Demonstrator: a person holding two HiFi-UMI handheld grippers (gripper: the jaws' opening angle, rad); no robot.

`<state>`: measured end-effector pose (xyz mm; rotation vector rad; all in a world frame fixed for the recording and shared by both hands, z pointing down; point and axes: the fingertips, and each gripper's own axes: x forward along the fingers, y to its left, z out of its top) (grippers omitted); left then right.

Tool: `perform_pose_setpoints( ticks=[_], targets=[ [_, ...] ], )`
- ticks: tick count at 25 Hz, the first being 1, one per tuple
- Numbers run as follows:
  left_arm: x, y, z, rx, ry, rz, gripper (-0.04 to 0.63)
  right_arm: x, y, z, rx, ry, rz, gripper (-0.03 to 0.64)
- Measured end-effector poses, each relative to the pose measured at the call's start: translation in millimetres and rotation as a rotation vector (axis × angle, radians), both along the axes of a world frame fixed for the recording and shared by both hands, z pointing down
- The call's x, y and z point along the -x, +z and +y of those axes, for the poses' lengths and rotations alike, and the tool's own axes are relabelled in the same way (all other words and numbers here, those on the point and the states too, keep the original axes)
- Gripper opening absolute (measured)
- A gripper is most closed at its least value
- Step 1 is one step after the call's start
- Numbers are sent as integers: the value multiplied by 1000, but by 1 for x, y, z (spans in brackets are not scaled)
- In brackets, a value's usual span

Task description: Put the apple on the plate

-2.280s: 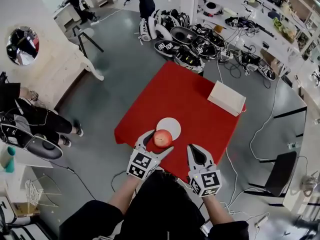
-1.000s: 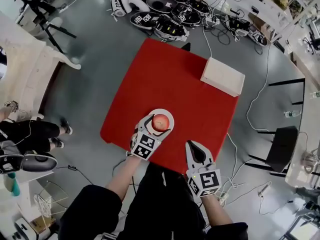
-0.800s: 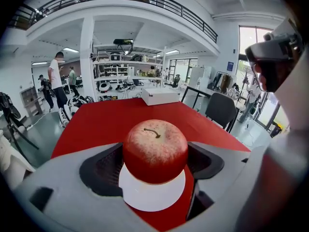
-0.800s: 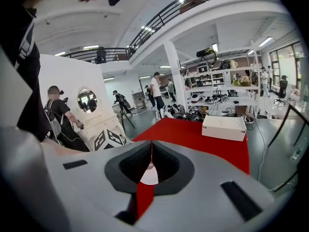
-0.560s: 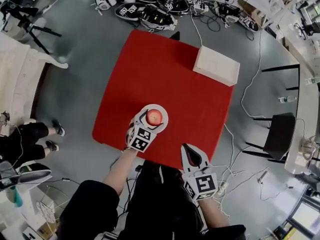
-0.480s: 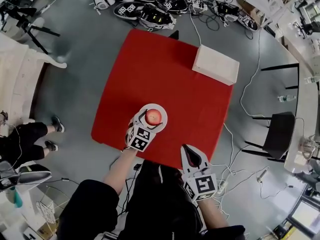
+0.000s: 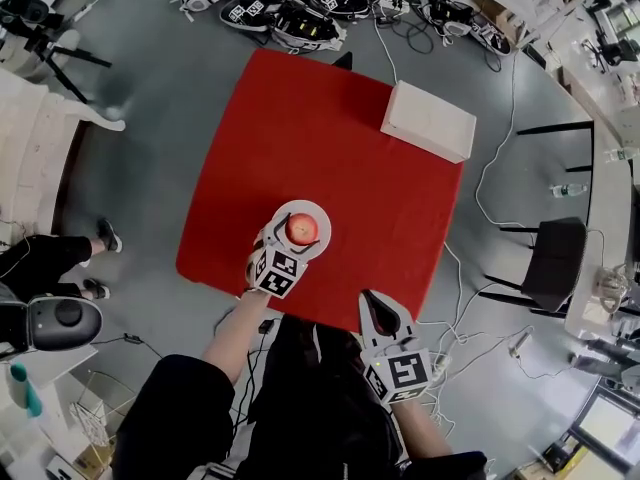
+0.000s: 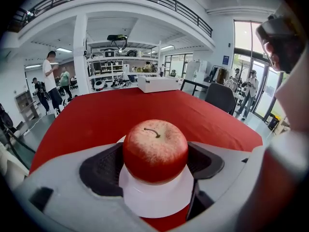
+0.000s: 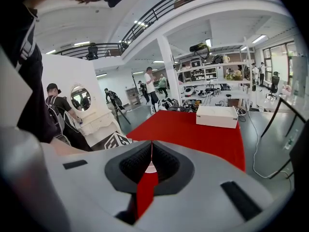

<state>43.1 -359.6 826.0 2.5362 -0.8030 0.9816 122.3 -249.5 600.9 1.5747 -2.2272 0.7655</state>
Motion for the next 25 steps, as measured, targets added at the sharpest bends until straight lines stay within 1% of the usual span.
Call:
perform_pose_setpoints(
  ticks=[4, 8, 13, 18, 22, 25],
  targets=[
    [-3, 2, 1, 2, 18, -3, 405, 8, 2, 1, 4, -4, -13, 11],
    [2, 1, 3, -10, 36, 2, 408, 19, 0, 3, 0, -21, -17, 11],
    [6, -4, 11, -12, 48, 17, 413, 18, 1, 9, 1, -28, -10, 11],
    [9, -18, 22, -13, 40, 32, 414, 15, -2, 11, -7, -35, -17, 11],
    [18, -54, 27, -39, -10, 88, 413, 26, -16, 2, -48, -84, -13, 11],
    [21, -102, 32, -78, -31, 165, 410, 32, -32, -5, -94, -134, -1, 11]
  ],
)
